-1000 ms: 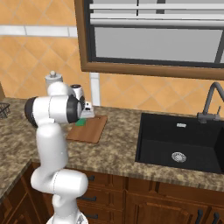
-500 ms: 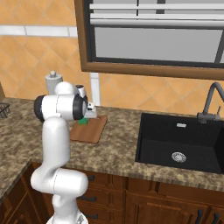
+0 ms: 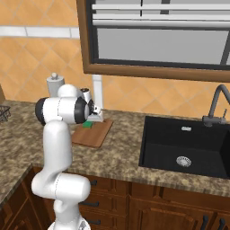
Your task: Pick up the sponge from the counter and clean the cutting board by briefly scrubbing or pressing down on the cutting board. Once finished, release the sponge.
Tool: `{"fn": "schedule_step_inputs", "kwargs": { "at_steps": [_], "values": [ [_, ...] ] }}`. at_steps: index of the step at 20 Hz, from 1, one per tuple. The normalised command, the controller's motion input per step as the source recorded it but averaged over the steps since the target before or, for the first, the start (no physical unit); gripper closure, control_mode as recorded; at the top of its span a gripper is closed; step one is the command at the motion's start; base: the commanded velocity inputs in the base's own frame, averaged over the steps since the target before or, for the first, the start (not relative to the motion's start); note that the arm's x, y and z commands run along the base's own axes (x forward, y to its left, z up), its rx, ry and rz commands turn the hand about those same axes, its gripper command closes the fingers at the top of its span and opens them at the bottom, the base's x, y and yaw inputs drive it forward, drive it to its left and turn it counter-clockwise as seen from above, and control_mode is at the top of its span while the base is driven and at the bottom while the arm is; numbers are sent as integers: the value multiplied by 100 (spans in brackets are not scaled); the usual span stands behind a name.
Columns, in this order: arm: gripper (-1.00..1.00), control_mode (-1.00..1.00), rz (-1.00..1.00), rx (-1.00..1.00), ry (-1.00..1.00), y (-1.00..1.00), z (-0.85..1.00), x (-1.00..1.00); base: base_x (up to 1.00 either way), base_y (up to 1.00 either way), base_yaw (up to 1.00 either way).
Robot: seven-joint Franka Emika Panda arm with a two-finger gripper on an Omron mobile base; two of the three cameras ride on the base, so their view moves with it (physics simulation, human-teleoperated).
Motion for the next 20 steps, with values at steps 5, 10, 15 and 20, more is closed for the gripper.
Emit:
{"fn": "schedule_step_inputs", "kwargs": {
  "at_steps": [5, 10, 15, 20],
  "values": [
    [100, -100, -33, 10, -19, -100, -82, -30, 0, 0, 0],
    [100, -100, -31, 15, -5, -100, -56, -23, 0, 0, 0],
    [100, -100, -24, 9, 8, -100, -20, -18, 0, 0, 0],
    [100, -100, -18, -1, 0, -100, -60, -56, 0, 0, 0]
  ]
}}
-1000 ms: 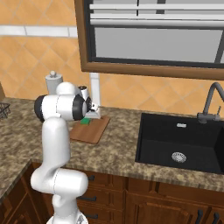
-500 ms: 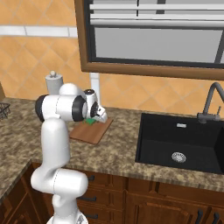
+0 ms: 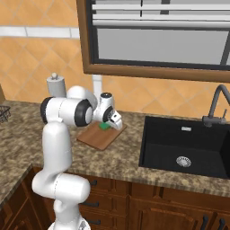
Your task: Pick up the sponge from the counter and clean the cutting board by briefly scrubbing or pressing down on the cutting board. Once finished, release the sponge.
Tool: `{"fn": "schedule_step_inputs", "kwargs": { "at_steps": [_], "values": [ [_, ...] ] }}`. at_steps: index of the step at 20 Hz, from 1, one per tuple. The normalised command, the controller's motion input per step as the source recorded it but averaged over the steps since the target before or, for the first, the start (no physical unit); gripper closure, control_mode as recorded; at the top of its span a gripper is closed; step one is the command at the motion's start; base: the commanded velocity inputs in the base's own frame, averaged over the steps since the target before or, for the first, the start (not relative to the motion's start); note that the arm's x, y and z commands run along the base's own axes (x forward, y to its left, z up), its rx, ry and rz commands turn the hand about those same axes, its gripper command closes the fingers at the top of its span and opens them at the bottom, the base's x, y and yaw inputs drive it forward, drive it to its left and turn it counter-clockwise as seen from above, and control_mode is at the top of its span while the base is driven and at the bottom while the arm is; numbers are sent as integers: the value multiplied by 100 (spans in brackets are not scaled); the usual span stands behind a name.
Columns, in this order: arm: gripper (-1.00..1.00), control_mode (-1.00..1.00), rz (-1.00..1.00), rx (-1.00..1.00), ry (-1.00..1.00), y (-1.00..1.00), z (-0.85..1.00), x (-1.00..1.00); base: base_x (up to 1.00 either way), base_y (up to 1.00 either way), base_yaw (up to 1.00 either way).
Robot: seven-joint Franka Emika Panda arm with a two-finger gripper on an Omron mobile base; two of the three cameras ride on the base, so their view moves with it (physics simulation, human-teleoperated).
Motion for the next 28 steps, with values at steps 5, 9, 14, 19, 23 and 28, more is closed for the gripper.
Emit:
{"fn": "schedule_step_inputs", "kwargs": {
  "at_steps": [5, 9, 14, 19, 23, 28],
  "values": [
    [100, -100, -18, -7, -5, -100, -95, -80, 0, 0, 0],
    [100, -100, -12, -13, -6, -100, -80, -83, 0, 0, 0],
    [100, -100, -2, -11, 0, -100, -48, -98, 0, 0, 0],
    [100, -100, -6, -1, 17, -78, -70, -99, 0, 0, 0],
    [100, -100, -12, 0, 0, 75, -94, -40, 0, 0, 0],
    [100, -100, -28, 0, 13, 100, -32, -53, 0, 0, 0]
  ]
}}
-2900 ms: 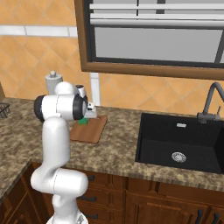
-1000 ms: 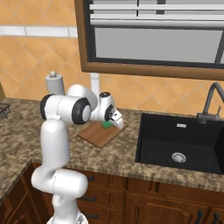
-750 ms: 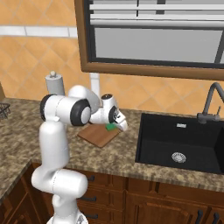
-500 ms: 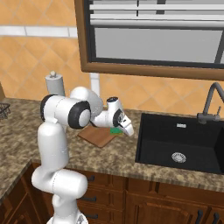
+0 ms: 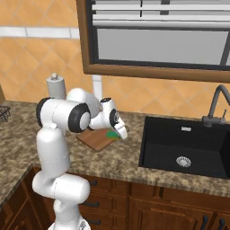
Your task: Pick up the sponge from the counter and clean the cutting board by briefly scrubbing or pressing down on the cutting board. Once finished, release the sponge.
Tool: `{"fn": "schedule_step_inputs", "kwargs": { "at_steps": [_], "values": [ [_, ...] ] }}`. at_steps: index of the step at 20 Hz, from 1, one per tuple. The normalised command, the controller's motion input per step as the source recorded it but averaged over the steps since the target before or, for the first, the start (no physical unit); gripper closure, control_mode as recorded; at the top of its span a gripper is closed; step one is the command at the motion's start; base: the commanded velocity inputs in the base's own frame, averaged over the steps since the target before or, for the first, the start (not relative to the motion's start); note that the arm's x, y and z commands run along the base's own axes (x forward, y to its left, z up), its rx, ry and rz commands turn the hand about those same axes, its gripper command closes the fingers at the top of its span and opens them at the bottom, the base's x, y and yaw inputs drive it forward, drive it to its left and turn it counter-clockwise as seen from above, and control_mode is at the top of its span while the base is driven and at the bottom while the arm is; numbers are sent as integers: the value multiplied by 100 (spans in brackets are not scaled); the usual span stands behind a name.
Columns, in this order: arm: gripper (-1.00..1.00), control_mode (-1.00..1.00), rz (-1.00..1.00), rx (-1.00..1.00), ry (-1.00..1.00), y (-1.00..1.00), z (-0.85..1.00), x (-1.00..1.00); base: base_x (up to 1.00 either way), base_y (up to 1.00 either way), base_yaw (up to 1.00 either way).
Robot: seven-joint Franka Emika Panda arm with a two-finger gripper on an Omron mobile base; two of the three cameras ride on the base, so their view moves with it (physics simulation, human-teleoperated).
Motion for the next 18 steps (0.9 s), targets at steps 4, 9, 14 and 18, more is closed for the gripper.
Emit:
{"fn": "schedule_step_inputs", "kwargs": {
  "at_steps": [4, 9, 14, 18],
  "values": [
    [100, -100, -39, -1, 27, 100, 1, -65, 0, 0, 0],
    [100, -100, -30, -13, 22, 100, -11, -24, 0, 0, 0],
    [100, -100, -31, -8, -1, 100, -51, 5, 0, 0, 0],
    [100, -100, -30, -3, -7, 100, -68, 0, 0, 0, 0]
  ]
}}
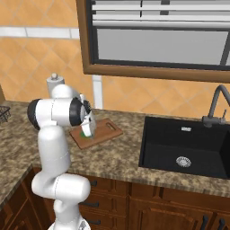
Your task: Pick up the sponge from the counter and clean the cutting board by briefly scrubbing or pressing down on the cutting board. Once finished, release the sponge.
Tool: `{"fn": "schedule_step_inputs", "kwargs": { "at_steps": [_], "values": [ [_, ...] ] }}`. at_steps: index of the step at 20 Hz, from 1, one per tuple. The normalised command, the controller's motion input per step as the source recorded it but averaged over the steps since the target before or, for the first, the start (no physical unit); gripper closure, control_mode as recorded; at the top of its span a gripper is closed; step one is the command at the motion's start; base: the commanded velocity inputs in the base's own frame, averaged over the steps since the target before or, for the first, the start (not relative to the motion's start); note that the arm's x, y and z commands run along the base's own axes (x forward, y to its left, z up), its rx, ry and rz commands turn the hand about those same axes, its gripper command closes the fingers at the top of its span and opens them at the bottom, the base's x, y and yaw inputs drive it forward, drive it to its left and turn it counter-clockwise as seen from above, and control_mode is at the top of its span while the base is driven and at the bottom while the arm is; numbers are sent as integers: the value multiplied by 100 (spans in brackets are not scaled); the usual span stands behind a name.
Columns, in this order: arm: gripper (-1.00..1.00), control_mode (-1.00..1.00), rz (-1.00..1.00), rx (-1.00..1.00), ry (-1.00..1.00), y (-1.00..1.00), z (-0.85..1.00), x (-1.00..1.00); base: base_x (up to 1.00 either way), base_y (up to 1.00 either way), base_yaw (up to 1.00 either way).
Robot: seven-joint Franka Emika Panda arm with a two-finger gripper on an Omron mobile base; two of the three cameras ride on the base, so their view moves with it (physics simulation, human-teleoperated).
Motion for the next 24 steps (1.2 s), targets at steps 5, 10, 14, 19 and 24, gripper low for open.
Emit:
{"fn": "schedule_step_inputs", "kwargs": {
  "at_steps": [5, 10, 14, 19, 24],
  "values": [
    [100, -100, -26, 0, -32, 100, -34, 0, 0, 0, 0],
    [100, -100, -28, 0, -47, 100, -17, 0, 0, 0, 0],
    [100, -100, -29, 4, -50, 100, 1, 11, 0, 0, 0],
    [100, -100, -22, 1, -15, 100, -2, 12, 0, 0, 0],
    [100, -100, -14, 0, 1, 96, 32, -44, 0, 0, 0]
  ]
}}
